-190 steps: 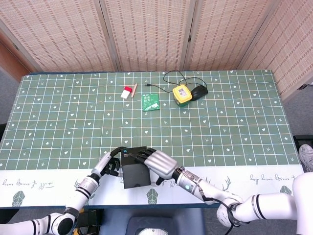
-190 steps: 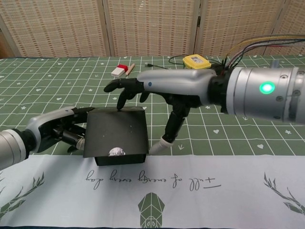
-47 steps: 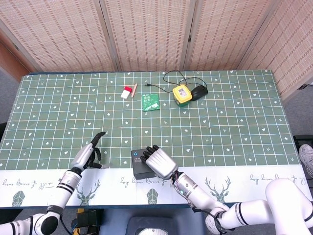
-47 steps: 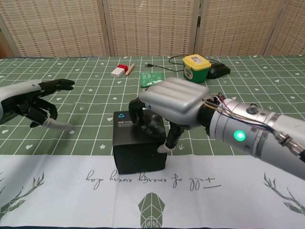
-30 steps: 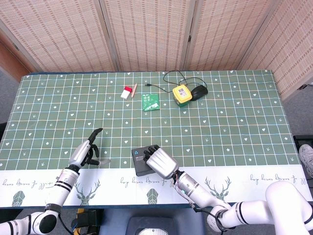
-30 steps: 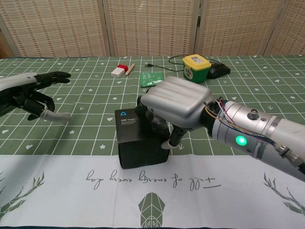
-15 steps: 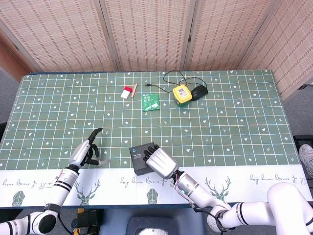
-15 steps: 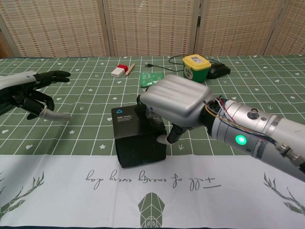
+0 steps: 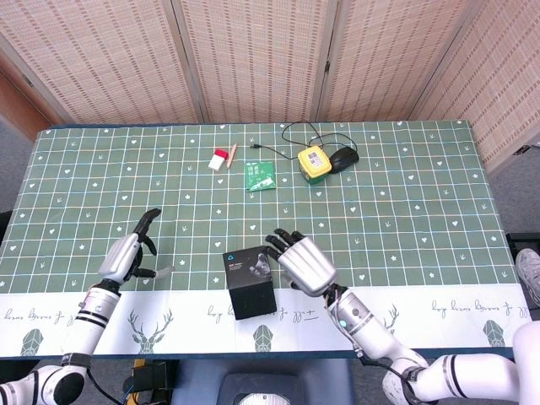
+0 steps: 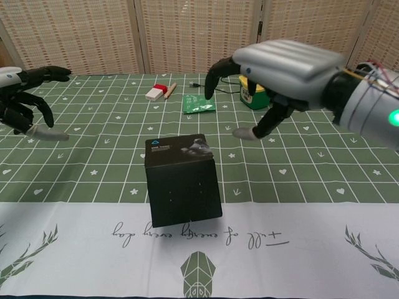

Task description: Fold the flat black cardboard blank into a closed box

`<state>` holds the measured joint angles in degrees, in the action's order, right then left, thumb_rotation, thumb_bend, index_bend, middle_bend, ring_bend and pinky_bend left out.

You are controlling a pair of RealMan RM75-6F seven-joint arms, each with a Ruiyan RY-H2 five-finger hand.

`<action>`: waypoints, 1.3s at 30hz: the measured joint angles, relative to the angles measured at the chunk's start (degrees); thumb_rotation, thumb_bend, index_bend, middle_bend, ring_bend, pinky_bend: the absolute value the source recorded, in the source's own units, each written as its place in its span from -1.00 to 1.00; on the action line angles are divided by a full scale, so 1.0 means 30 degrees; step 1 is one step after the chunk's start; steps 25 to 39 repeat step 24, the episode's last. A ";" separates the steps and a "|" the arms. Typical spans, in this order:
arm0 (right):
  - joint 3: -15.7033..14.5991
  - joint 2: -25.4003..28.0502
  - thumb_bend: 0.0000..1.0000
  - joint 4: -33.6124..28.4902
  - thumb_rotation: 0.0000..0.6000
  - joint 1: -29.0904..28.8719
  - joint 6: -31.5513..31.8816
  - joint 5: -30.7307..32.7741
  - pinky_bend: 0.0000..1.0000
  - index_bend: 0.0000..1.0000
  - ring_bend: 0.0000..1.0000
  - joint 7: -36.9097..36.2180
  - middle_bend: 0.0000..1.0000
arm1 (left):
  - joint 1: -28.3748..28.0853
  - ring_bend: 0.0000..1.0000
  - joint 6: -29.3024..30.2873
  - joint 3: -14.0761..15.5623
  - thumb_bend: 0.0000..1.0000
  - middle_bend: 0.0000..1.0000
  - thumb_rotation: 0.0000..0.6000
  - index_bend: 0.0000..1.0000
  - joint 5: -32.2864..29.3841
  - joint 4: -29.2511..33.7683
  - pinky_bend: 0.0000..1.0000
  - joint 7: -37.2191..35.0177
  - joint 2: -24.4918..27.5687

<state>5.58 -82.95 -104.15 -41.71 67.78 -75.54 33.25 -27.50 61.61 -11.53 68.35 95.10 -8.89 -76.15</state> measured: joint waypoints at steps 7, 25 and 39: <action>-0.0966 0.3691 -0.48 -0.0988 1.00 0.2780 0.2047 -0.0420 -0.24 -0.41 -0.56 -0.1984 -0.47 | 0.0956 -0.42 0.2232 0.0612 -0.96 -0.72 1.00 -0.94 0.0999 -0.0663 0.01 0.2238 0.0887; -0.3291 0.6344 -0.47 0.1694 1.00 0.9328 0.6837 -0.1955 -0.24 -0.40 -0.56 -0.7907 -0.43 | 0.5130 -0.46 0.8903 0.2693 -0.96 -0.72 1.00 -0.89 0.4063 -0.0518 0.00 0.5956 0.2153; -0.3291 0.6344 -0.47 0.1694 1.00 0.9328 0.6837 -0.1955 -0.24 -0.40 -0.56 -0.7907 -0.43 | 0.5130 -0.46 0.8903 0.2693 -0.96 -0.72 1.00 -0.89 0.4063 -0.0518 0.00 0.5956 0.2153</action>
